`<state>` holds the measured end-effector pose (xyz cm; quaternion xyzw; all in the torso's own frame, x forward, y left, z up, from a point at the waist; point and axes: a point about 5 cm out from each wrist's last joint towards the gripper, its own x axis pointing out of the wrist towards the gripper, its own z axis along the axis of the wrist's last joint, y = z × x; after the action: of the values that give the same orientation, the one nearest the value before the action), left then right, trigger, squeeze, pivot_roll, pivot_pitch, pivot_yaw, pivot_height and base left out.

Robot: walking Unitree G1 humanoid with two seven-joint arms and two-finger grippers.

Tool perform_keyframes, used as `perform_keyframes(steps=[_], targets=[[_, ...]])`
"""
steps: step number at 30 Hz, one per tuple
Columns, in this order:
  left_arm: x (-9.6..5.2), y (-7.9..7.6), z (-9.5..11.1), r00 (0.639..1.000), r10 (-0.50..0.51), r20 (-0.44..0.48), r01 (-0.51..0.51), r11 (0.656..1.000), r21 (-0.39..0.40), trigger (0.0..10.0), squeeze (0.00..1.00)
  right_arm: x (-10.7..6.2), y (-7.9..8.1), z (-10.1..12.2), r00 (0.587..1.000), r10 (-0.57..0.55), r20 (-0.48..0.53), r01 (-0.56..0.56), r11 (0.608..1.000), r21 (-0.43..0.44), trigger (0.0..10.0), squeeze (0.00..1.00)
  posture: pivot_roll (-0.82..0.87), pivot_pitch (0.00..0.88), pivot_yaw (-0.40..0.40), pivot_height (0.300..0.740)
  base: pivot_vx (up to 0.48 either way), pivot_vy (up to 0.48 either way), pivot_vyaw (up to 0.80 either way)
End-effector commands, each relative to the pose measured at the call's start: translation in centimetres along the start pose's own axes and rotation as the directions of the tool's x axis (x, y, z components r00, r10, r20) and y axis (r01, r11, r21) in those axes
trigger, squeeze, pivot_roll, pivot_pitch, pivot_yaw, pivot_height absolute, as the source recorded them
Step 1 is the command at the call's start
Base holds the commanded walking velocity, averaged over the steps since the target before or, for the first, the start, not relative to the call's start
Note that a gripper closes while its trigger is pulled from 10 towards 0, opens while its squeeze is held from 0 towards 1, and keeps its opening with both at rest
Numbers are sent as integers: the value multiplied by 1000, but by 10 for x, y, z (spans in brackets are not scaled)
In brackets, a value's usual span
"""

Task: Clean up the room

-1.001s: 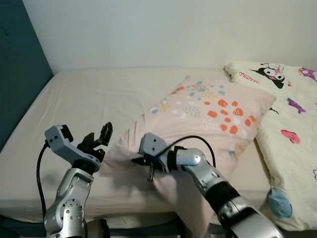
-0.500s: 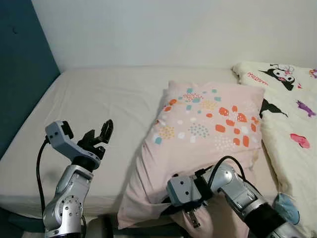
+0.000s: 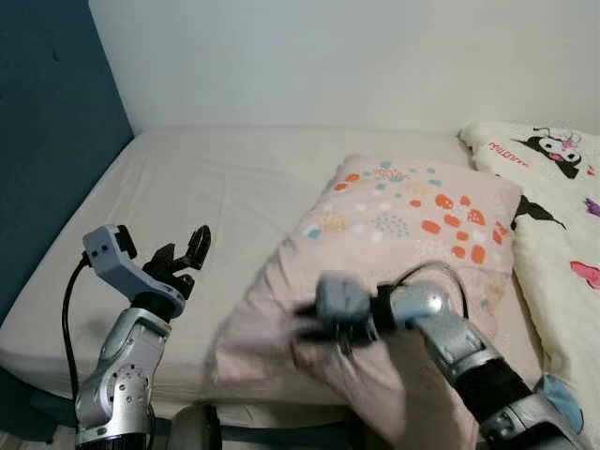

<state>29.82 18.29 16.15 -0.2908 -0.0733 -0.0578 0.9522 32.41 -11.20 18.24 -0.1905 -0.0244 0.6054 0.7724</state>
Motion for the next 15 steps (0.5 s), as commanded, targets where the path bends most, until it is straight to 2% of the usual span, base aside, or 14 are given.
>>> perform_keyframes(steps=[1, 3, 4, 7, 8, 10, 11, 12, 13, 15], targets=[[1, 3, -2, 1000, -8, -19, 9, 999, 40, 10000, 0, -8, -11, 16, 990, -86, 111, 79, 995, 67, 10000, 0, 86, 113, -13, 572, 0, 0, 0], [2, 3, -3, 999, -19, -27, 21, 998, 59, 10000, 0, -13, -18, 23, 974, -144, 174, 124, 985, 117, 10000, 0, 82, 114, -6, 572, 0, 0, 0], [4, 1, -4, 999, -33, -34, 35, 997, 74, 10000, 0, -19, -22, 27, 957, -191, 216, 156, 973, 169, 10000, 0, 81, 114, -5, 572, 0, 0, 0], [7, 0, -5, 998, -40, -38, 43, 995, 87, 10000, 0, -26, -24, 29, 943, -230, 241, 179, 960, 217, 10000, 0, 77, 113, 2, 572, 0, 0, 0], [14, -1, -5, 998, -46, -44, 51, 992, 112, 10000, 0, -34, -20, 29, 936, -247, 250, 181, 948, 261, 10000, 0, 68, 112, 13, 572, 0, 0, 0], [17, -1, -6, 998, -46, -46, 51, 990, 132, 10000, 0, -37, -18, 27, 934, -263, 241, 195, 942, 271, 10000, 0, 67, 111, 13, 572, 0, 0, 0], [22, 0, -8, 997, -35, -63, 45, 984, 171, 10000, 0, -42, -22, 23, 909, -346, 232, 265, 910, 318, 10000, 0, 69, 112, 11, 572, 0, 0, 0], [22, 0, -8, 997, -35, -63, 45, 984, 171, 10000, 0, -42, -22, 23, 909, -346, 232, 265, 910, 318, 10000, 0, 69, 112, 11, 572, 0, 0, 0], [27, 0, -12, 996, -31, -79, 47, 975, 215, 10000, 0, -50, -32, 18, 848, -487, 209, 387, 838, 385, 10000, 0, 68, 111, 9, 572, 0, 0, 0], [27, 0, -12, 996, -31, -79, 47, 975, 215, 10000, 0, -50, -32, 18, 848, -487, 209, 387, 838, 385, 10000, 0, 68, 111, 9, 572, 0, 0, 0]])
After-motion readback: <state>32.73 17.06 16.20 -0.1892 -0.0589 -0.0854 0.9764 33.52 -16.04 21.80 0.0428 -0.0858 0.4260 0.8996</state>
